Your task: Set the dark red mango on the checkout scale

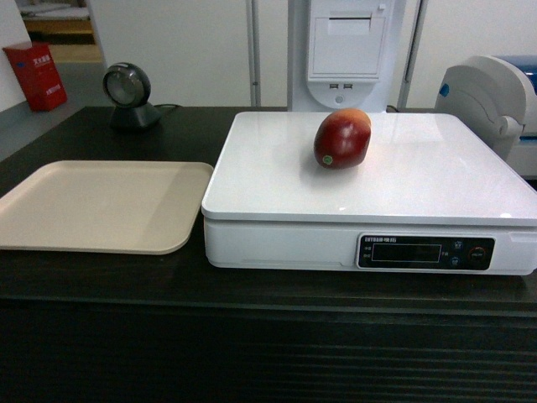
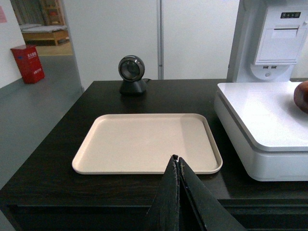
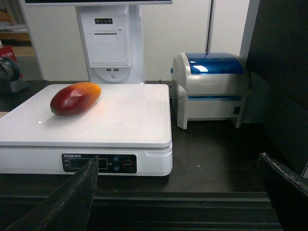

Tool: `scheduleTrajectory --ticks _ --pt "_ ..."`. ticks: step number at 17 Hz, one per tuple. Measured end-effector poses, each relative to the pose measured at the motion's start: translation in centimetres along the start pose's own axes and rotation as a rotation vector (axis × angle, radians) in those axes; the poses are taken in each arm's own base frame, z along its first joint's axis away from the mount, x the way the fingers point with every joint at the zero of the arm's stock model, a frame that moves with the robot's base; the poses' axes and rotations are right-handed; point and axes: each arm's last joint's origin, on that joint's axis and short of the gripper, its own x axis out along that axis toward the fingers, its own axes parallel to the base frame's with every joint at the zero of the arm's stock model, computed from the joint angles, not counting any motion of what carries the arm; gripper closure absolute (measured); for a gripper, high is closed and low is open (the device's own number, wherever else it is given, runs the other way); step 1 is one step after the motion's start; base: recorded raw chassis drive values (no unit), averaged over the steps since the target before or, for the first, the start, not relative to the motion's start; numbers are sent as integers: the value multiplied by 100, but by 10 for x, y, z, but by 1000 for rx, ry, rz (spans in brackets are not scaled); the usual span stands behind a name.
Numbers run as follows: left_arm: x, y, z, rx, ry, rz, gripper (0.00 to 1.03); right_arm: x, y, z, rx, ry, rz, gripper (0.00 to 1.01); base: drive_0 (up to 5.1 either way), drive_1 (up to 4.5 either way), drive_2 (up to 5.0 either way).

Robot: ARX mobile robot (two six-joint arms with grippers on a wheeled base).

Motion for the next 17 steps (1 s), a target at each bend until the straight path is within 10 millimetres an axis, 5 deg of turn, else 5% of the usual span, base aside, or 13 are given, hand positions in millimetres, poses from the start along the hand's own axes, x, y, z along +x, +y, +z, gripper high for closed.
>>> scheduleTrajectory --ticks 17 --pt "-26 0 -3 0 6 0 101 0 0 0 0 1 0 3 0 0 0"
